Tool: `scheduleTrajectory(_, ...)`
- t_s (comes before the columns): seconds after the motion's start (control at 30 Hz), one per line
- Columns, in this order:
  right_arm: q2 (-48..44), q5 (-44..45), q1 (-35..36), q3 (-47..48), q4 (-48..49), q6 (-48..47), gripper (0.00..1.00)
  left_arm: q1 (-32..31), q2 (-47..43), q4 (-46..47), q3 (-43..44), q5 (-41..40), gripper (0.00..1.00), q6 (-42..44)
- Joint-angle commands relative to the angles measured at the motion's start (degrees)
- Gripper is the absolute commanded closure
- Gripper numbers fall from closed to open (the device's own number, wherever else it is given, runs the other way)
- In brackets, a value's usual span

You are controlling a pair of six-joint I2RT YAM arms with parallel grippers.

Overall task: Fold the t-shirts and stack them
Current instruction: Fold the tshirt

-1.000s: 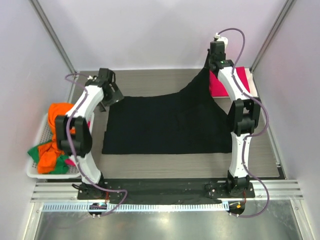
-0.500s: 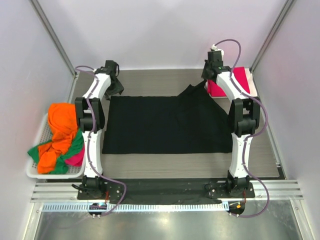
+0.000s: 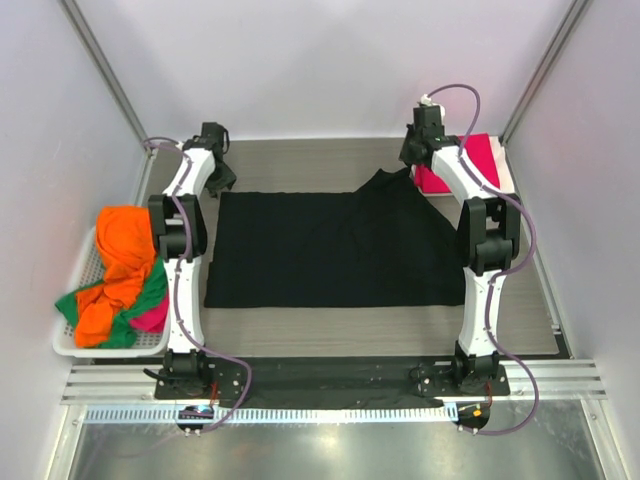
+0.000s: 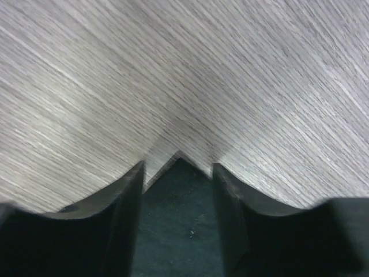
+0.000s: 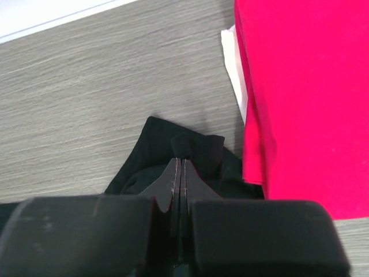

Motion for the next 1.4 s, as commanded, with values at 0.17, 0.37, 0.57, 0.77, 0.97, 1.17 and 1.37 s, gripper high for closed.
scheduleTrajectory(0.17, -4.25, -0.59, 0.47, -1.24, 1.97, 0.77, 0.99, -0.19, 0.53, 2.86, -1.00, 2.50, 0.61, -2.41)
scheduleTrajectory(0.37, -4.60, -0.59, 0.47, -1.50, 1.97, 0.68, 0.99, -0.19, -0.70, 3.91, -2.41, 2.85, 0.85, -2.68)
scheduleTrajectory(0.57, -6.00, -0.94, 0.47, -2.11, 1.88, 1.03, 0.99, -0.19, -3.77, 4.09, -3.29, 2.95, 1.00, -1.80)
scheduleTrajectory(0.77, -9.26, -2.79, 0.39, -2.46, 1.09, 0.86, 0.99, -0.19, -9.31, 2.95, -5.04, 1.89, 1.00, -0.22)
scheduleTrajectory(0.97, -17.25, -4.11, 0.47, -9.92, 0.92, 0.15, 0.99, -0.11, -20.29, 6.37, -16.37, 2.24, 1.00, 0.31)
scheduleTrajectory(1.17, -27.44, -5.16, 0.39, -22.31, 1.44, -0.46, 0.99, -0.10, -30.49, 11.47, -28.50, 2.59, 1.00, 2.51)
scheduleTrajectory(1.37, -38.60, -4.20, 0.47, -35.23, 1.97, 0.06, 0.99, 0.07, -40.15, 15.16, -39.84, 1.80, 1.00, 3.12)
